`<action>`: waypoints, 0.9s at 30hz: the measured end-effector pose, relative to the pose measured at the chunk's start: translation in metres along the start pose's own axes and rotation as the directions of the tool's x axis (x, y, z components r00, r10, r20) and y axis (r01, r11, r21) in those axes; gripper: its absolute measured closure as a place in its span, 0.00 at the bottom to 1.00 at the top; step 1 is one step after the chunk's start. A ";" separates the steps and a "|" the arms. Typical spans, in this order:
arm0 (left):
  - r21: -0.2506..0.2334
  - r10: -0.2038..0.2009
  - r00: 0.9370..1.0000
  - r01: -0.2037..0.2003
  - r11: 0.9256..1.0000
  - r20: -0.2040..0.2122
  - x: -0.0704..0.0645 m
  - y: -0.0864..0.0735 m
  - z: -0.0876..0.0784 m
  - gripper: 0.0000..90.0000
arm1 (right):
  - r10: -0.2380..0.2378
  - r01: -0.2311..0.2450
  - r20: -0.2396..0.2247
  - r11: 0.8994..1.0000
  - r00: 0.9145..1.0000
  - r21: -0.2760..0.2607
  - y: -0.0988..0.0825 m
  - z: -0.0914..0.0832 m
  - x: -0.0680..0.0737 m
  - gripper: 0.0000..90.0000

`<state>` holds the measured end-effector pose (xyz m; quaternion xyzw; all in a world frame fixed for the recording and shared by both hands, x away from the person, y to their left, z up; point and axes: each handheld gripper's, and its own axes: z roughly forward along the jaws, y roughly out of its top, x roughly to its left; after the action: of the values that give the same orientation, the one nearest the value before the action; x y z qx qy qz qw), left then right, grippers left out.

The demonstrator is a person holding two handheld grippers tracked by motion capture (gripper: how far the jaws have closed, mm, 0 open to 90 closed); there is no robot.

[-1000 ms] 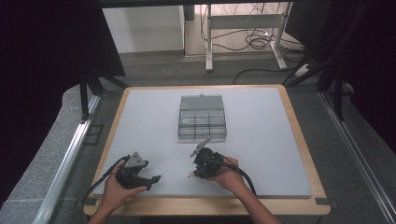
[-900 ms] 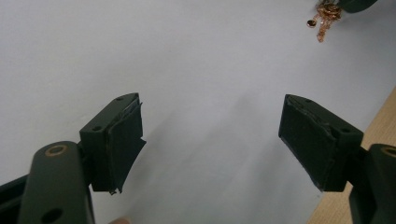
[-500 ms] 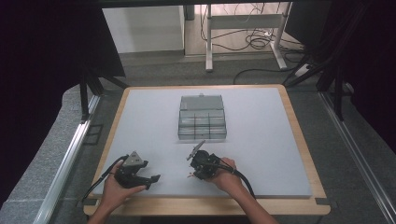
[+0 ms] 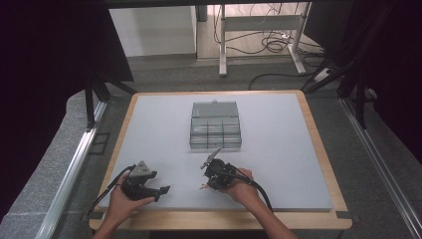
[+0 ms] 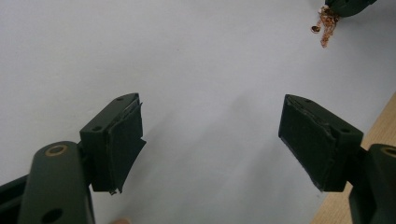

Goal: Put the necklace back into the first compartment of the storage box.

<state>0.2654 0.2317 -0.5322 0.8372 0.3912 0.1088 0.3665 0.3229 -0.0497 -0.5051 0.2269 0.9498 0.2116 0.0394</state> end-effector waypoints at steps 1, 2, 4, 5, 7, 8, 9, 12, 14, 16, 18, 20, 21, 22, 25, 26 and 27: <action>0.000 0.000 1.000 0.000 1.000 0.000 0.000 0.000 0.000 0.25 | 0.000 0.000 0.000 1.000 1.000 0.000 0.000 0.000 0.000 0.94; 0.000 -0.001 1.000 0.001 1.000 0.001 0.000 0.000 0.000 0.25 | 0.005 -0.005 -0.006 1.000 1.000 -0.009 0.000 -0.002 -0.001 0.94; 0.000 0.000 1.000 0.000 1.000 0.002 0.000 0.000 0.000 0.25 | 0.007 -0.007 -0.005 1.000 1.000 -0.020 0.000 -0.006 -0.002 0.94; 0.000 0.001 1.000 -0.001 1.000 0.001 0.000 0.000 0.000 0.25 | 0.011 -0.011 -0.006 1.000 1.000 -0.023 0.000 -0.007 -0.002 0.94; 0.003 0.002 1.000 -0.002 1.000 0.001 0.000 0.000 0.000 0.25 | 0.014 -0.014 -0.011 0.999 1.000 -0.033 0.000 -0.011 -0.004 0.94; 0.003 0.003 1.000 -0.003 1.000 0.000 0.001 0.000 0.000 0.25 | 0.015 -0.015 -0.012 0.999 1.000 -0.039 0.000 -0.013 -0.004 0.94; 0.003 0.004 1.000 -0.004 1.000 -0.001 0.001 0.000 0.000 0.25 | 0.017 -0.018 -0.014 0.999 1.000 -0.044 0.000 -0.014 -0.005 0.94; 0.003 0.004 1.000 -0.004 1.000 0.001 0.001 0.000 0.000 0.25 | 0.020 -0.021 -0.016 0.998 1.000 -0.052 -0.001 -0.018 -0.006 0.94; 0.004 0.004 1.000 -0.004 1.000 0.001 0.001 0.000 0.000 0.25 | 0.026 -0.027 -0.021 0.998 0.999 -0.058 0.000 -0.021 -0.006 0.94; 0.004 0.004 1.000 -0.004 1.000 0.001 0.001 0.000 0.000 0.25 | 0.027 -0.028 -0.021 0.998 0.999 -0.063 0.000 -0.024 -0.007 0.94; 0.001 0.001 1.000 -0.001 1.000 0.002 0.000 0.000 0.001 0.25 | 0.024 -0.026 -0.020 0.997 1.000 -0.070 0.001 -0.028 -0.008 0.94; 0.001 0.002 1.000 -0.002 1.000 0.003 0.000 0.000 0.001 0.25 | 0.027 -0.028 -0.018 0.997 0.999 -0.073 0.002 -0.032 -0.008 0.94; 0.001 0.001 1.000 -0.001 1.000 0.003 0.000 0.000 0.001 0.25 | 0.026 -0.028 -0.019 0.997 0.999 -0.077 0.002 -0.034 -0.008 0.94; 0.002 0.000 1.000 0.000 1.000 0.003 0.001 0.000 0.001 0.25 | 0.027 -0.029 -0.020 0.996 0.999 -0.081 0.003 -0.036 -0.008 0.94; 0.000 -0.003 1.000 0.003 1.000 0.003 0.001 0.000 0.001 0.25 | 0.033 -0.036 -0.031 0.994 0.999 -0.099 0.004 -0.041 -0.010 0.94; -0.001 -0.004 1.000 0.004 1.000 0.002 0.000 0.000 0.001 0.25 | 0.037 -0.040 -0.034 0.994 0.999 -0.102 0.004 -0.043 -0.010 0.94; -0.001 -0.003 1.000 0.003 1.000 0.001 0.000 0.000 0.001 0.25 | 0.037 -0.040 -0.034 0.994 0.999 -0.106 0.005 -0.044 -0.011 0.94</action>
<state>0.2659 0.2317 -0.5326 0.8363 0.3924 0.1082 0.3672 0.3269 -0.0677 -0.4631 0.2393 0.9331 0.2664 0.0320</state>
